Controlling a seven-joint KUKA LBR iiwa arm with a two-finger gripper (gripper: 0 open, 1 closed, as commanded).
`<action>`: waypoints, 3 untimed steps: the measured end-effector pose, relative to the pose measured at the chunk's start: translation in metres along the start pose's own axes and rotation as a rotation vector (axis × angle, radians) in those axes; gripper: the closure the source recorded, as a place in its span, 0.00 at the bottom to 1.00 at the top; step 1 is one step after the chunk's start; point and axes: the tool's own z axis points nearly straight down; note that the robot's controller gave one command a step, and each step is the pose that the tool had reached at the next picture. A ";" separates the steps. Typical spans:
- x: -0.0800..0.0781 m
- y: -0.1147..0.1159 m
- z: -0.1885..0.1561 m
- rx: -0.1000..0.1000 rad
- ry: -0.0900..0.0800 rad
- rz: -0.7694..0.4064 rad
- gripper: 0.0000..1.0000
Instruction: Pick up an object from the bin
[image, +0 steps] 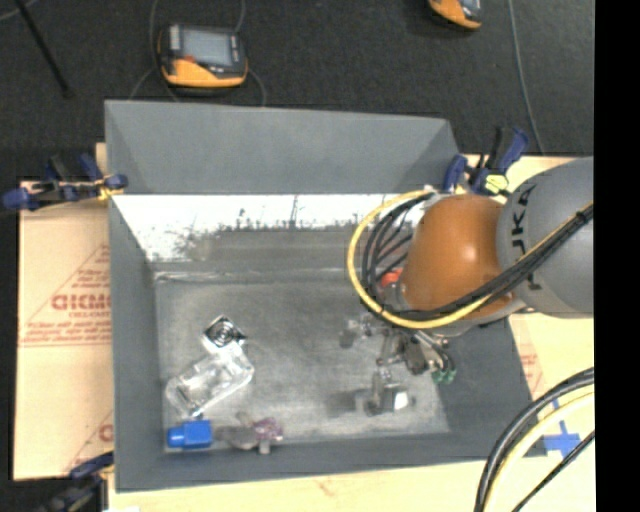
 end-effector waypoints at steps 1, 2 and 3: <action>0.015 -0.042 0.067 0.003 -0.003 -0.135 0.00; 0.041 -0.076 0.062 0.007 -0.023 -0.234 0.00; 0.043 -0.113 0.063 0.007 -0.017 -0.328 0.00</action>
Offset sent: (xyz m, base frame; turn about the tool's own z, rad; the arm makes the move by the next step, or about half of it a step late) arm -0.0079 -0.0410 -0.0651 -0.1381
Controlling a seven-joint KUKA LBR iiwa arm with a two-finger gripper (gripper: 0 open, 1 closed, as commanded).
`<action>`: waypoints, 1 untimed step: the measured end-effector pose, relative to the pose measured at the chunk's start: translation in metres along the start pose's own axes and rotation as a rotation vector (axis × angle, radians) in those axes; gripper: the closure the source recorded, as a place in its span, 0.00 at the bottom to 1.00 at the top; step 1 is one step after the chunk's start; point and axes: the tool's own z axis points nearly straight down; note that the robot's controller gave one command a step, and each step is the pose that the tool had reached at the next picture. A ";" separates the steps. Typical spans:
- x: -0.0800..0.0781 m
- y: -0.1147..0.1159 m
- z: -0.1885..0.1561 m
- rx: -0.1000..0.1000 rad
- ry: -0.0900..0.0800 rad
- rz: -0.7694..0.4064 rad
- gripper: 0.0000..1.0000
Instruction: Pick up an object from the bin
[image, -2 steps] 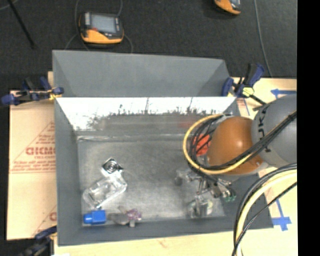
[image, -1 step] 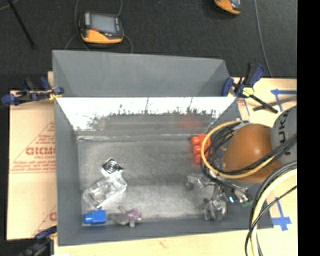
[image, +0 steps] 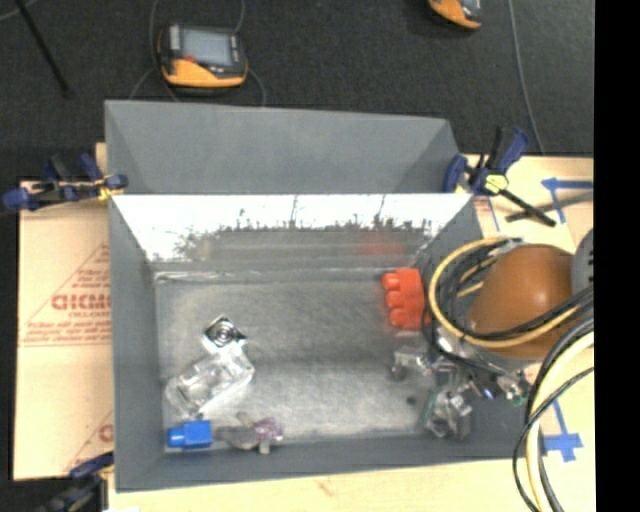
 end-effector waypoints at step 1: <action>0.006 -0.011 0.001 -0.006 0.000 -0.176 0.00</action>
Offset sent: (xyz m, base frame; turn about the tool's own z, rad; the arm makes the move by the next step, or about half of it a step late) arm -0.0030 -0.0156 -0.0018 -0.1783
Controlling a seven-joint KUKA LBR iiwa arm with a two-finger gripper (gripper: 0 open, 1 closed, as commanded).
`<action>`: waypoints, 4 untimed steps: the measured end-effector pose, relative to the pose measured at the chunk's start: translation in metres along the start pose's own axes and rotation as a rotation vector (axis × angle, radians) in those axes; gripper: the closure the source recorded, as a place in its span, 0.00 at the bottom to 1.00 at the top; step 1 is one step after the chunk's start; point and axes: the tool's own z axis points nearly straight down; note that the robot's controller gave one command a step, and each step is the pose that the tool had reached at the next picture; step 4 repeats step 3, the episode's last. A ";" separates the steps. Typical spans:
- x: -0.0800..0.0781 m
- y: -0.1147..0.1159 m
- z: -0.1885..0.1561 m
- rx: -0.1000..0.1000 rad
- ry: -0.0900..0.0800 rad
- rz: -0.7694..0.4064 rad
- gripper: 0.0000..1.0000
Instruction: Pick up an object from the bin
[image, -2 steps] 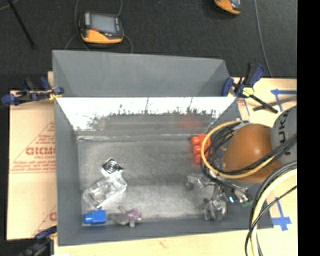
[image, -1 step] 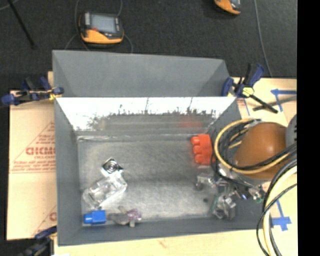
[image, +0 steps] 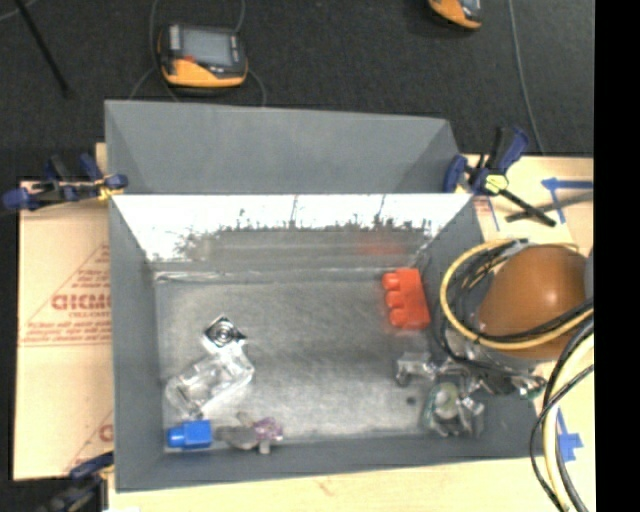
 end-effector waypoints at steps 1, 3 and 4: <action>0.001 -0.001 0.000 0.001 0.002 0.001 1.00; -0.020 0.000 -0.197 0.007 0.004 -0.059 1.00; -0.020 0.000 -0.197 0.007 0.004 -0.059 1.00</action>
Offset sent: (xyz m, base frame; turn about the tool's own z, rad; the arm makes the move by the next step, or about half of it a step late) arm 0.0000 0.0000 0.0000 0.0000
